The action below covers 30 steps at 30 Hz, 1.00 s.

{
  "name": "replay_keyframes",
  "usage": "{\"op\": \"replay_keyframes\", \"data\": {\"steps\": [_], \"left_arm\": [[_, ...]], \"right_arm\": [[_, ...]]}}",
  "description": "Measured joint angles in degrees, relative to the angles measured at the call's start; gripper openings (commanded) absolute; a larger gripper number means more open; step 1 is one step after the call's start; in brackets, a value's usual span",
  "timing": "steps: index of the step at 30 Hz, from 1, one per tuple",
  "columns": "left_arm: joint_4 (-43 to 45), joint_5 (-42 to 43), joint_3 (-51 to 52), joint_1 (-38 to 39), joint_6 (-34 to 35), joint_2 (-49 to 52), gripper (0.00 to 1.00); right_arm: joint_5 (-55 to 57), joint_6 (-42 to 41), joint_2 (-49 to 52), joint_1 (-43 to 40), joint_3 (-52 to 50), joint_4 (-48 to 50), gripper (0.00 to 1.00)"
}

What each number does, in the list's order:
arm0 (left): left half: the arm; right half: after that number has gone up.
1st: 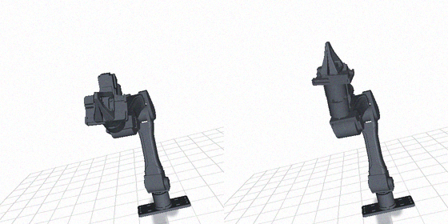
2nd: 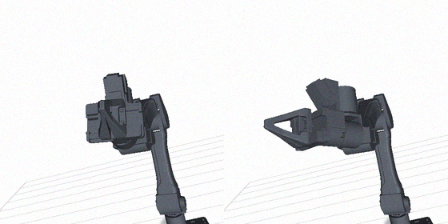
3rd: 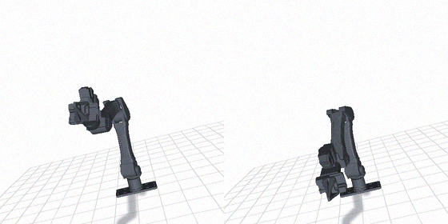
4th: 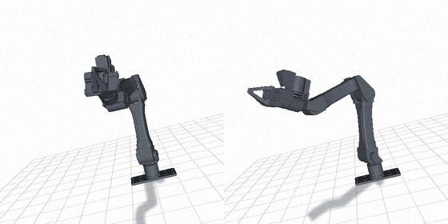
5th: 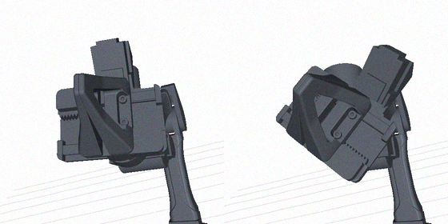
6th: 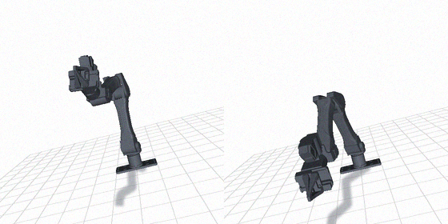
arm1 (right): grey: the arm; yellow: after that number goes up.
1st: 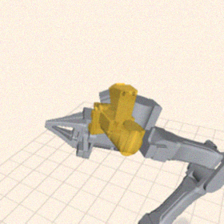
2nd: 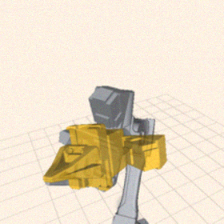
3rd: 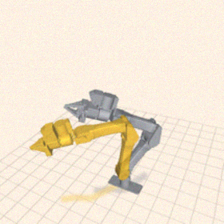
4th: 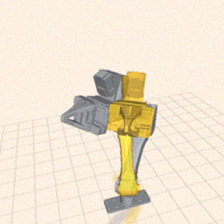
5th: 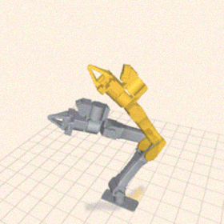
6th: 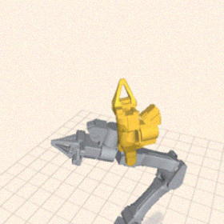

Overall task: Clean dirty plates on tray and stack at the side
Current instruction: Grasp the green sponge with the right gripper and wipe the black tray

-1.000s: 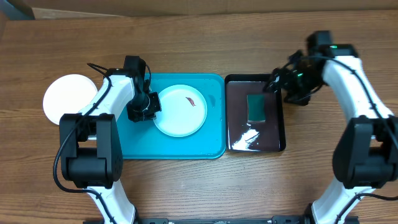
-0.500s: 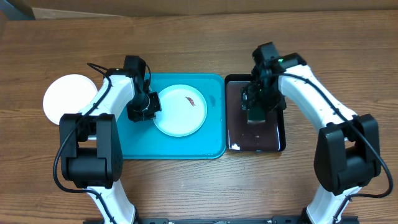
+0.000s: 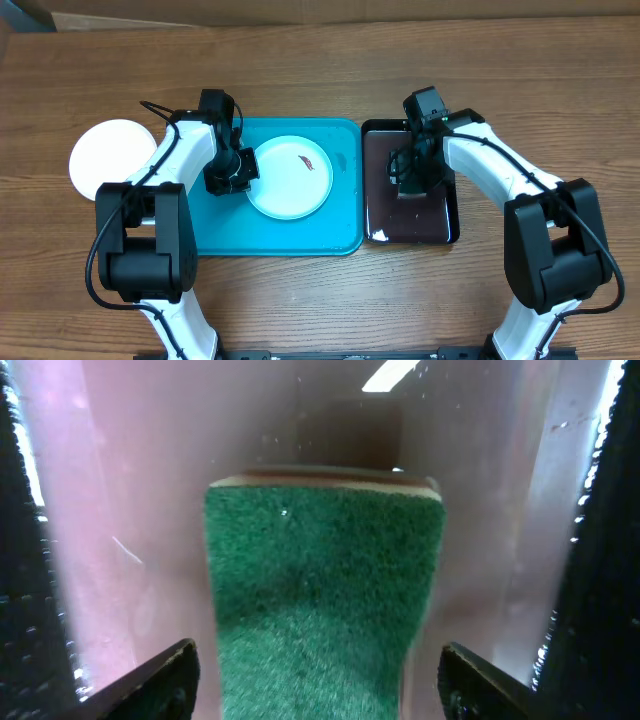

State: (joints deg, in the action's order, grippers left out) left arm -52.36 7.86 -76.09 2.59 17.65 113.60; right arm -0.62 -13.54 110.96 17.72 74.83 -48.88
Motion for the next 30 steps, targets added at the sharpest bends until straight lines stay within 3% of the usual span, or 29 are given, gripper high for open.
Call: {"op": "replay_keyframes", "data": {"steps": [3,5,9,12,21,30], "left_arm": [[0.0,0.0,0.0,0.0,0.0,0.0,0.04],[0.0,0.0,0.0,0.0,0.0,0.0,0.04],[0.0,0.0,0.0,0.0,0.0,0.0,0.04],[0.0,0.0,0.0,0.0,0.0,0.0,0.04],[0.0,0.0,0.0,0.0,0.0,0.0,0.04],[0.0,0.0,0.0,0.0,0.0,0.0,0.04]], "right_arm": [[-0.4,0.0,0.0,0.0,-1.5,1.9,0.71],[-0.7,0.2,0.0,0.0,-2.2,2.4,0.54],[-1.1,-0.2,0.0,0.0,-2.5,3.1,0.3],[-1.4,-0.3,0.0,0.0,-2.5,3.0,0.05],[-1.5,-0.1,-1.3,0.0,-0.6,-1.4,0.04],[-0.6,-0.1,-14.5,0.0,1.5,-5.4,0.04]]}}
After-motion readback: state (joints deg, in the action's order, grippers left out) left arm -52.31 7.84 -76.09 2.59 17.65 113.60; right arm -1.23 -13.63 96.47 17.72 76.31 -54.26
